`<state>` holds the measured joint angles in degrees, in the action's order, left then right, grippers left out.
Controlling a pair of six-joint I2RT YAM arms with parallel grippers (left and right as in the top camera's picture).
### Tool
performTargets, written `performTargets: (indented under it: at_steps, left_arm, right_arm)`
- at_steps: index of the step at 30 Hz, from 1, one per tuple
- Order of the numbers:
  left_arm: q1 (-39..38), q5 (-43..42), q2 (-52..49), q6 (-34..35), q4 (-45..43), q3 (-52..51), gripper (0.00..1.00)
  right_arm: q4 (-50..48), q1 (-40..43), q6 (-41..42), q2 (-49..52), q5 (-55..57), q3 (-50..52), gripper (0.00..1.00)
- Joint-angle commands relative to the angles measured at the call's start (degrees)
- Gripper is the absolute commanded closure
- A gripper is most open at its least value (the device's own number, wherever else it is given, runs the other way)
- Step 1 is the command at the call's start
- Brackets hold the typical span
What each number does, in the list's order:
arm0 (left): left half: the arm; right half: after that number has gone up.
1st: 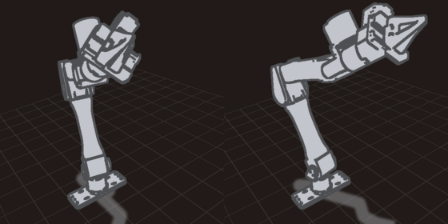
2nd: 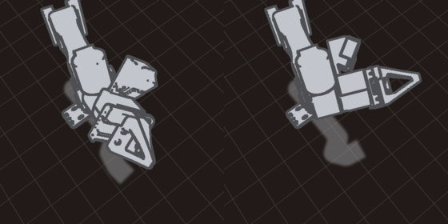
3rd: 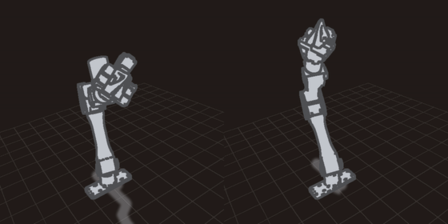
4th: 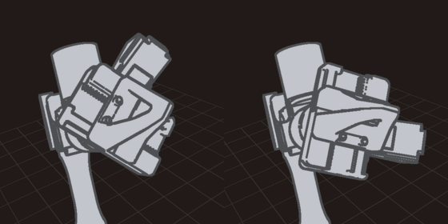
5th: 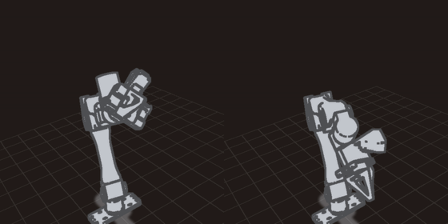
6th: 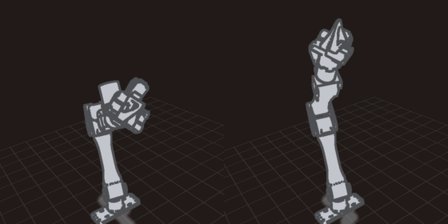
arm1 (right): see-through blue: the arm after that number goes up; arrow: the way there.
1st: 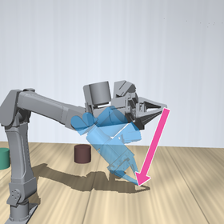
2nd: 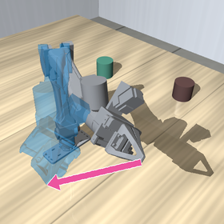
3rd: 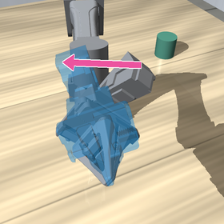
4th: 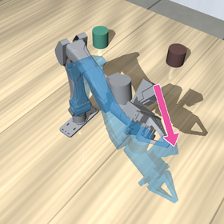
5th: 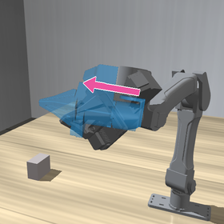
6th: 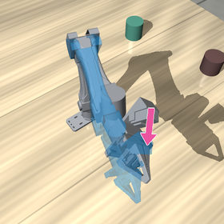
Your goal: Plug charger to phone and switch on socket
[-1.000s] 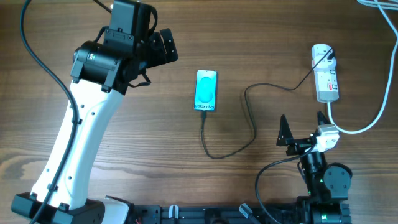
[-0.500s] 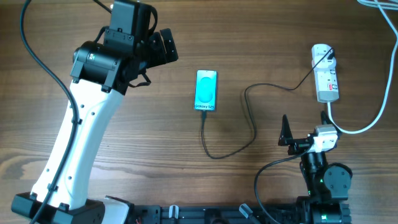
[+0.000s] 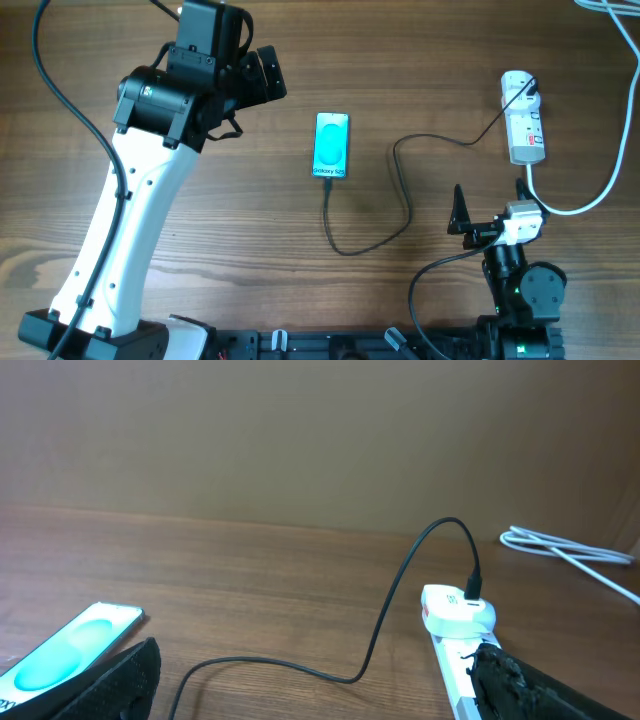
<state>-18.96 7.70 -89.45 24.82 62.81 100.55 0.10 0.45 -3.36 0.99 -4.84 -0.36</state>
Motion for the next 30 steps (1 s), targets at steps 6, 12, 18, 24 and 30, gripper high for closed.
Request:
performTargets:
  at_steps: [6,12,18,24,30]
  left_arm:
    - [0.0,0.9,-0.2,1.0,-0.2,-0.3,0.0]
    - [0.0,0.9,-0.2,1.0,-0.2,-0.3,0.0]
    - [0.2,2.0,0.5,0.5,1.6,-0.3,0.0]
    - [0.3,0.7,4.8,0.5,2.5,-4.2,0.0]
    - [3.6,-6.6,16.0,-5.4,-9.3,-20.4,0.0]
  right_arm:
    - [-0.2,-0.3,-1.1,-0.8,1.0,0.1,0.0]
    - [-0.2,-0.3,-1.1,-0.8,1.0,0.1,0.0]
    - [-0.2,-0.3,-1.1,-0.8,1.0,0.1,0.0]
    - [-0.2,-0.3,-1.1,-0.8,1.0,0.1,0.0]
    - [-0.2,-0.3,-1.1,-0.8,1.0,0.1,0.0]
